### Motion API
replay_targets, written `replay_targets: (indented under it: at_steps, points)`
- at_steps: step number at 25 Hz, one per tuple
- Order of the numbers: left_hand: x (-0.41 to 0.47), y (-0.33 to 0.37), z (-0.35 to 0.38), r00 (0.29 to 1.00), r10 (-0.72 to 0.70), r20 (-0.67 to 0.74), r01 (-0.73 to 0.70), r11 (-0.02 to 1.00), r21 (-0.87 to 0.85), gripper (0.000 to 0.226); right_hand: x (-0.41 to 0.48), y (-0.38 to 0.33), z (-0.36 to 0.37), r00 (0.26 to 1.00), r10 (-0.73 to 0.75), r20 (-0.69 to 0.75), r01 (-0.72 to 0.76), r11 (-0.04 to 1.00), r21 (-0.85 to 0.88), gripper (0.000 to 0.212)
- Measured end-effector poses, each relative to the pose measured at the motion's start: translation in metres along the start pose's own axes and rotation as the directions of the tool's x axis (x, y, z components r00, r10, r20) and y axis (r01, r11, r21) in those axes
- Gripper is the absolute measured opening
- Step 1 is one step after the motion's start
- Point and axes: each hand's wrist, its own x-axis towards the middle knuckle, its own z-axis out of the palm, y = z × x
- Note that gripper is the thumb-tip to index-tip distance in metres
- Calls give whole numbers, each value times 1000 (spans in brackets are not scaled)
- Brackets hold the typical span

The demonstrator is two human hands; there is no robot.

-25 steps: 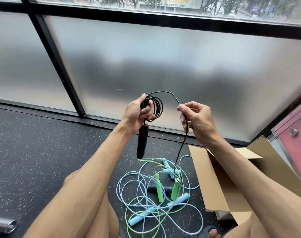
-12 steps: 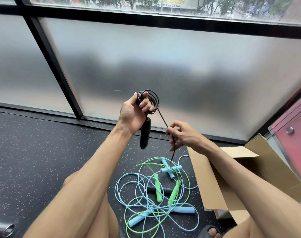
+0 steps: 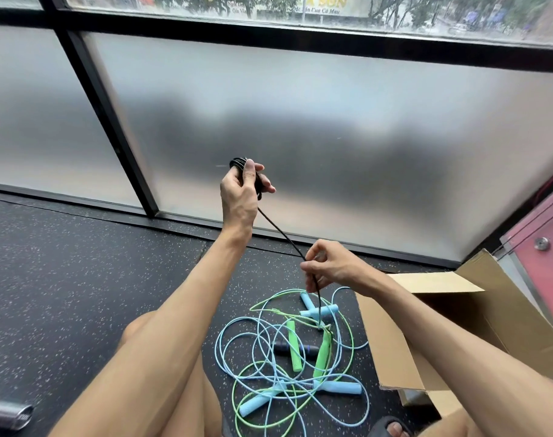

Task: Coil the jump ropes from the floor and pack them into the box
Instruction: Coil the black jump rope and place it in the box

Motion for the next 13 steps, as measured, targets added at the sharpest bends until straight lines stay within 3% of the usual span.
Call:
replay_targets:
  at_steps: [3,7,10,13]
  points:
    - [2,-3,-4,992,124,7,-123,969,214,34,-2,-12,-3,979,-186,-83,173,975,-138,10]
    - [-3,-7,-4,973,176,147,-227,832,507,30,-9,-23,-7,844,-509,-171,369,780,-505,10]
    - [-7,-14,-2,944,49,326,-244,769,591,28,-12,-30,-9,731,-650,-205,439,679,-588,9]
    - [-15,-12,4,875,-160,457,-159,797,583,26,-10,-33,-14,674,-686,-276,429,667,-609,12]
